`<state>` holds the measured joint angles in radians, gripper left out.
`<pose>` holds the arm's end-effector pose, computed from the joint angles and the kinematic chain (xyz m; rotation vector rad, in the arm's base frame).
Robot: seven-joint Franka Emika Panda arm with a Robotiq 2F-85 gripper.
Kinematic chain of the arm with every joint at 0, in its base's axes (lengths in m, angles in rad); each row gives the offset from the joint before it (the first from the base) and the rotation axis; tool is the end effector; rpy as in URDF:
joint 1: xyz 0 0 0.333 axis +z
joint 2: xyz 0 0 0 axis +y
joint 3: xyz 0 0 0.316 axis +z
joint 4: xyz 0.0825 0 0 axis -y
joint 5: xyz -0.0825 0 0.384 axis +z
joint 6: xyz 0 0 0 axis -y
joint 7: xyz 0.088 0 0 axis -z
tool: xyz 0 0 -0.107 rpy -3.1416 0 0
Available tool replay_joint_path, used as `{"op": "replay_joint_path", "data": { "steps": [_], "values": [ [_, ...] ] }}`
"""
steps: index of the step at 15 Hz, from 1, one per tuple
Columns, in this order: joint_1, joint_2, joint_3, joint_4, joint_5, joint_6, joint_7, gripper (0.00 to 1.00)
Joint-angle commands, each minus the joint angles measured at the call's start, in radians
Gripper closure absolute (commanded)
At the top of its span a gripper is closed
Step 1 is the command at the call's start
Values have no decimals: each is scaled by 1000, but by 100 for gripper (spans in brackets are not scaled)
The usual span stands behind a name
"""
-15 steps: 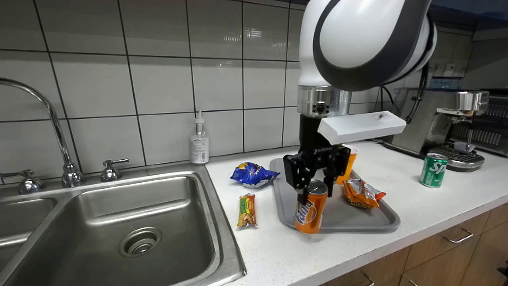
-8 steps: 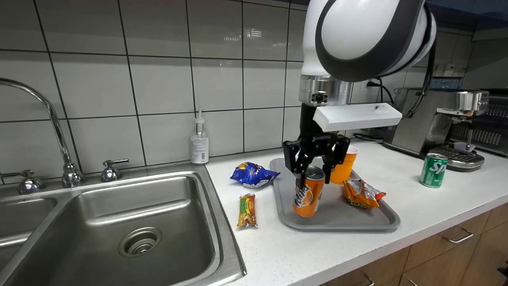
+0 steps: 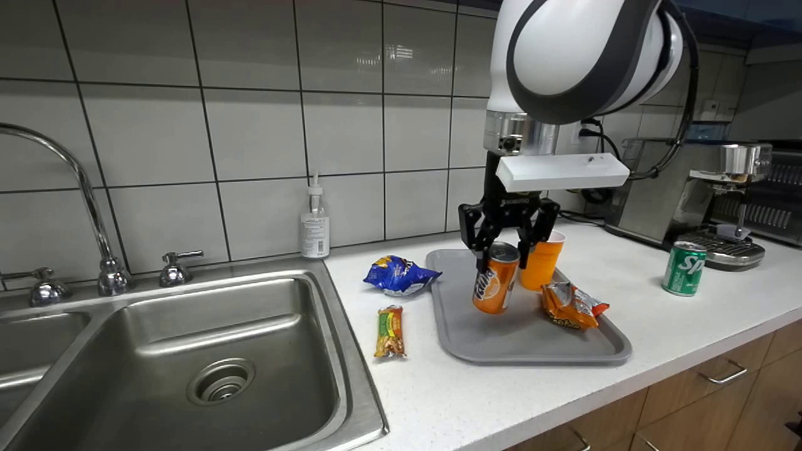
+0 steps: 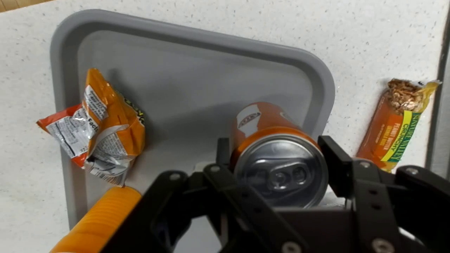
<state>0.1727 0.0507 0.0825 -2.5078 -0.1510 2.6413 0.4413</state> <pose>0.4586 0.1239 0.2699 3.0953 -0.0880 0.1599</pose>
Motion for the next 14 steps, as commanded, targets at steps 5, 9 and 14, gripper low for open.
{"op": "replay_joint_path", "data": {
  "steps": [5, 9, 14],
  "values": [
    [-14, 117, -49, 129, -21, 22, 78, 62],
    [3, 192, -86, 203, -27, 30, 113, 62],
    [23, 289, -123, 307, -6, 17, 138, 62]
  ]
}}
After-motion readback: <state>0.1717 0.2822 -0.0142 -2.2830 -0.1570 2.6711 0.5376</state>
